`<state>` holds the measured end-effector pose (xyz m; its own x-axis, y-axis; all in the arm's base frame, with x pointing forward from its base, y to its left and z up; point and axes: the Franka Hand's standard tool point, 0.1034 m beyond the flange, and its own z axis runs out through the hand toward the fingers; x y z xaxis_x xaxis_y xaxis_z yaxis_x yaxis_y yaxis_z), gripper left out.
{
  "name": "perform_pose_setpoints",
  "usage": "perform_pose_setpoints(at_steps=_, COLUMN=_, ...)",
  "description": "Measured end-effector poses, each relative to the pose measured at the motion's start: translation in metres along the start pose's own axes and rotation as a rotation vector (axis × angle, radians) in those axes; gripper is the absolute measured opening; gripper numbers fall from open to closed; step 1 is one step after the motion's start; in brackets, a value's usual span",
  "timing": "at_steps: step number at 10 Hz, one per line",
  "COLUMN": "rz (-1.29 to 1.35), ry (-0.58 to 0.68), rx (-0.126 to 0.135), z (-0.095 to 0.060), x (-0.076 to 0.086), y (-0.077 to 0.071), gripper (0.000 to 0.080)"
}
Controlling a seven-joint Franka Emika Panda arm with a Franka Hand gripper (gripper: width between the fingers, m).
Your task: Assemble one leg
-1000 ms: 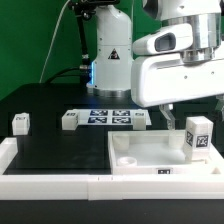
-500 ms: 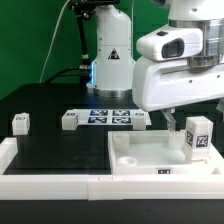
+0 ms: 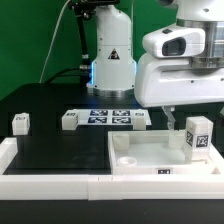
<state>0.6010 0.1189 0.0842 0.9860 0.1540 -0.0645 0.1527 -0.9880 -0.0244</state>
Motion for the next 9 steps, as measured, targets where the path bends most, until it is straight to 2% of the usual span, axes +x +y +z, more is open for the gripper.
perform_pose_setpoints(at_steps=1, rz=0.000, ry=0.000, rx=0.000, z=0.0000, x=0.0000, y=0.0000, gripper=0.0516)
perform_pose_setpoints(at_steps=2, rz=0.000, ry=0.000, rx=0.000, z=0.0000, x=0.0000, y=0.0000, gripper=0.0377)
perform_pose_setpoints(at_steps=3, rz=0.000, ry=0.000, rx=0.000, z=0.0000, x=0.0000, y=0.0000, gripper=0.0291)
perform_pose_setpoints(at_steps=7, rz=0.037, ry=0.000, rx=0.002, z=0.0000, x=0.0000, y=-0.0004, gripper=0.0291)
perform_pose_setpoints(at_steps=9, rz=0.335, ry=0.006, rx=0.024, z=0.0003, x=0.0004, y=-0.0036, gripper=0.0291)
